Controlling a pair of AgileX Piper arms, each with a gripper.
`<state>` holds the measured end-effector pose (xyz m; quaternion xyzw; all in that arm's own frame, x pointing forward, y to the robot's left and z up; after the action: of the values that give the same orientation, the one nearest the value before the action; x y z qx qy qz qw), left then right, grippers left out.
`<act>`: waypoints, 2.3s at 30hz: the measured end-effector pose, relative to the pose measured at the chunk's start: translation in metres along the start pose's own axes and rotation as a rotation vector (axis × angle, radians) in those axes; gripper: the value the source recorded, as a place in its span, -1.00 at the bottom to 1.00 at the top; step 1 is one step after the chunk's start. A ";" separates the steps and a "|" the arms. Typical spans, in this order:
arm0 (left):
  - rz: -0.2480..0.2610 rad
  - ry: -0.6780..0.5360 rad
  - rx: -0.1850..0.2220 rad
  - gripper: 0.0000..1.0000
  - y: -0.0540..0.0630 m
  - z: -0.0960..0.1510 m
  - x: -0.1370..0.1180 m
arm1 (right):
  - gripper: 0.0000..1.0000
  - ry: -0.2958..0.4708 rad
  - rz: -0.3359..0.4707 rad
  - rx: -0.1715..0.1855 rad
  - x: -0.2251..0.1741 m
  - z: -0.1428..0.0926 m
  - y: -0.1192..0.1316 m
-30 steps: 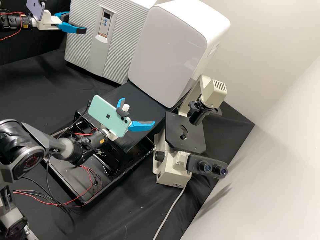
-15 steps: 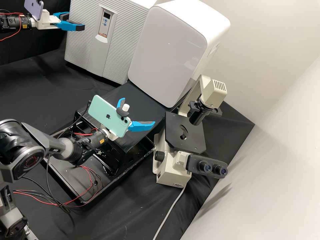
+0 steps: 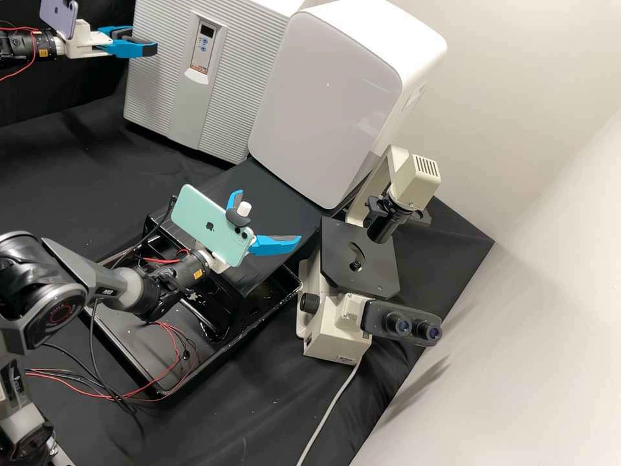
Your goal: Open the incubator door
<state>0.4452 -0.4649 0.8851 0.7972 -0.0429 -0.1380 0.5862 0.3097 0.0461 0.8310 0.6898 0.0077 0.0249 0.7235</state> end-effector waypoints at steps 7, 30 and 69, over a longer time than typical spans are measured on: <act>0.006 0.006 -0.010 -1.00 0.000 0.002 -0.003 | 1.00 0.000 0.000 0.000 0.000 0.000 0.000; -0.028 -0.078 0.055 -1.00 -0.019 0.043 -0.071 | 1.00 0.000 0.000 0.000 0.000 0.000 0.000; -0.046 -0.183 -0.010 -1.00 -0.045 0.068 -0.140 | 1.00 0.000 0.000 0.000 0.000 0.000 0.000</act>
<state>0.2881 -0.4815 0.8475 0.7790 -0.0773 -0.2238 0.5806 0.3097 0.0461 0.8310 0.6898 0.0077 0.0249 0.7235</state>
